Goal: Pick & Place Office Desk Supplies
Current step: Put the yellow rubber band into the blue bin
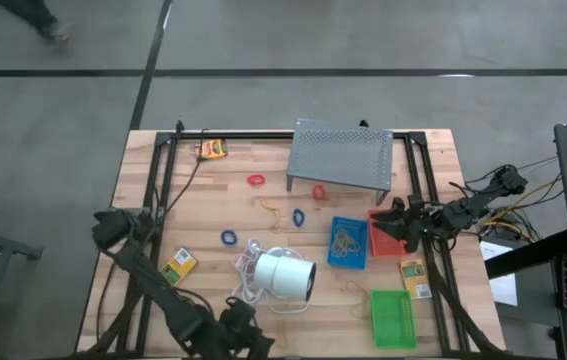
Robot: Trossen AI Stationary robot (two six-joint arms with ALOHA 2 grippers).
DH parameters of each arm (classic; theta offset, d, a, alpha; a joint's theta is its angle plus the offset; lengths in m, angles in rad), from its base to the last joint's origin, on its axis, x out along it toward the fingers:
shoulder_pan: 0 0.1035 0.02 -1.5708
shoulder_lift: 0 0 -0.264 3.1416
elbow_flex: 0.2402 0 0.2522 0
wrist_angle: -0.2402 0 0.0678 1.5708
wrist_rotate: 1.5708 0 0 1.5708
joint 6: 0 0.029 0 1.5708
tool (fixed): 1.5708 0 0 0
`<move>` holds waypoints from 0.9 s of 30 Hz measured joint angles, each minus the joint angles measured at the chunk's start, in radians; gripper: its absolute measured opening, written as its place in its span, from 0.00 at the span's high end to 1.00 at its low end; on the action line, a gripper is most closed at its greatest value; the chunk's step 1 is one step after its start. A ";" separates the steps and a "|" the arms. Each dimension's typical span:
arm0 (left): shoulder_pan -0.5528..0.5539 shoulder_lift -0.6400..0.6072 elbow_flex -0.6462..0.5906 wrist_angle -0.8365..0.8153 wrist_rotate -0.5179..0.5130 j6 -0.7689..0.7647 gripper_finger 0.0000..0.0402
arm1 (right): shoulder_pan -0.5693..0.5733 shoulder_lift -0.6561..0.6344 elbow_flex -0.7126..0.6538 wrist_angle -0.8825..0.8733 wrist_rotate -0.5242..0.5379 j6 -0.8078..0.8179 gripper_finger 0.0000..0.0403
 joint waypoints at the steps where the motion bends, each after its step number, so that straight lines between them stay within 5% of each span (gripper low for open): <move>1: 0.011 0.004 0.000 -0.008 0.033 -0.022 0.36 | 0.000 -0.001 0.000 0.000 -0.001 0.000 0.54; 27: 0.166 0.112 0.000 -0.042 0.410 -0.177 0.39 | 0.000 -0.001 0.000 0.000 0.000 0.000 0.54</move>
